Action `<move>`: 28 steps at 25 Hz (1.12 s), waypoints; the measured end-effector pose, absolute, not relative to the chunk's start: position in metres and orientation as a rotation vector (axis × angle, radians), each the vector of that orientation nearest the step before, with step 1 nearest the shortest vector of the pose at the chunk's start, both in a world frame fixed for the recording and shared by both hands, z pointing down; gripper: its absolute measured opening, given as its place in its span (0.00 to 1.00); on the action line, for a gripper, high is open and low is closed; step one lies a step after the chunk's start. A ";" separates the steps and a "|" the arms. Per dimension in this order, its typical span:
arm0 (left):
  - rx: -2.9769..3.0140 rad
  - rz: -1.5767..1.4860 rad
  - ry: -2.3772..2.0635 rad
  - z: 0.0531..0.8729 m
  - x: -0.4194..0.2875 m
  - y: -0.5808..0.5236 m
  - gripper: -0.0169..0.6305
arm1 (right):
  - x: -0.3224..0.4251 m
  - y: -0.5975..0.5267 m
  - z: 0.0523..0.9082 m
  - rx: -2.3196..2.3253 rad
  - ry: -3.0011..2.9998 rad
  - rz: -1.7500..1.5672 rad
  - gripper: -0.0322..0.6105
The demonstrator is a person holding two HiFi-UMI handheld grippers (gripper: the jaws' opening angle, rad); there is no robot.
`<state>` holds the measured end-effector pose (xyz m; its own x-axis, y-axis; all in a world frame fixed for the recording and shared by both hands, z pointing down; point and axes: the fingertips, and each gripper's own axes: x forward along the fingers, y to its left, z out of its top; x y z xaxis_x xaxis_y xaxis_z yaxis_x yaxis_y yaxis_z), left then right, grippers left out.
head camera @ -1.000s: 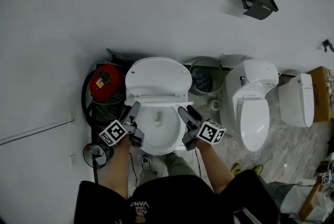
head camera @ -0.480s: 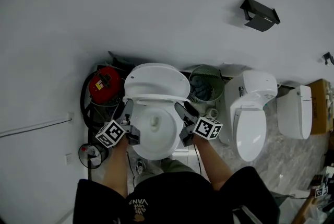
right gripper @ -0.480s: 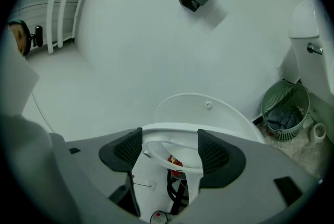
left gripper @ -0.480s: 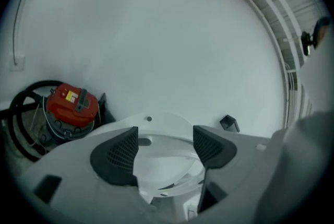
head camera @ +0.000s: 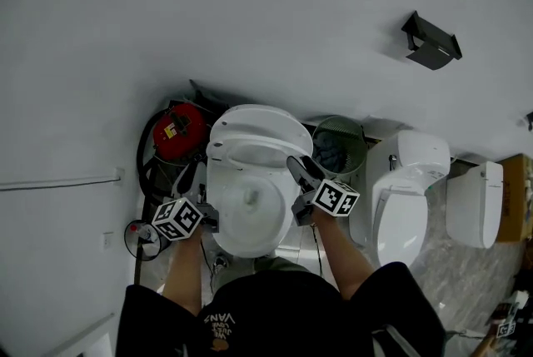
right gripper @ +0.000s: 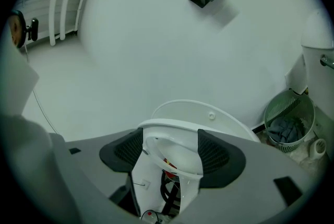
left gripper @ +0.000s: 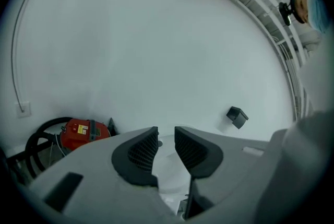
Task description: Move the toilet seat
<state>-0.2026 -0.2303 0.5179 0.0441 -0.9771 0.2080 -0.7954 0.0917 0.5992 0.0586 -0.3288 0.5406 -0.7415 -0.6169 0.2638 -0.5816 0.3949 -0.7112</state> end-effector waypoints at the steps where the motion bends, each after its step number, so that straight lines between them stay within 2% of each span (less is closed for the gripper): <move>1: 1.748 -0.391 -1.802 0.516 -0.204 -0.227 0.16 | 0.058 -0.331 0.541 -1.114 2.588 -1.292 0.54; 4: 1.758 -0.343 -1.843 0.514 -0.209 -0.220 0.06 | 0.057 -0.335 0.542 -1.117 2.595 -1.290 0.54; 6: 1.764 -0.267 -1.874 0.515 -0.209 -0.216 0.03 | 0.056 -0.337 0.543 -1.120 2.604 -1.284 0.54; 13: 1.854 -0.033 -1.862 0.513 -0.192 -0.206 0.03 | 0.056 -0.345 0.546 -1.182 2.597 -1.262 0.52; 28: 1.885 0.097 -1.840 0.498 -0.193 -0.168 0.03 | 0.070 -0.363 0.552 -1.315 2.504 -1.305 0.50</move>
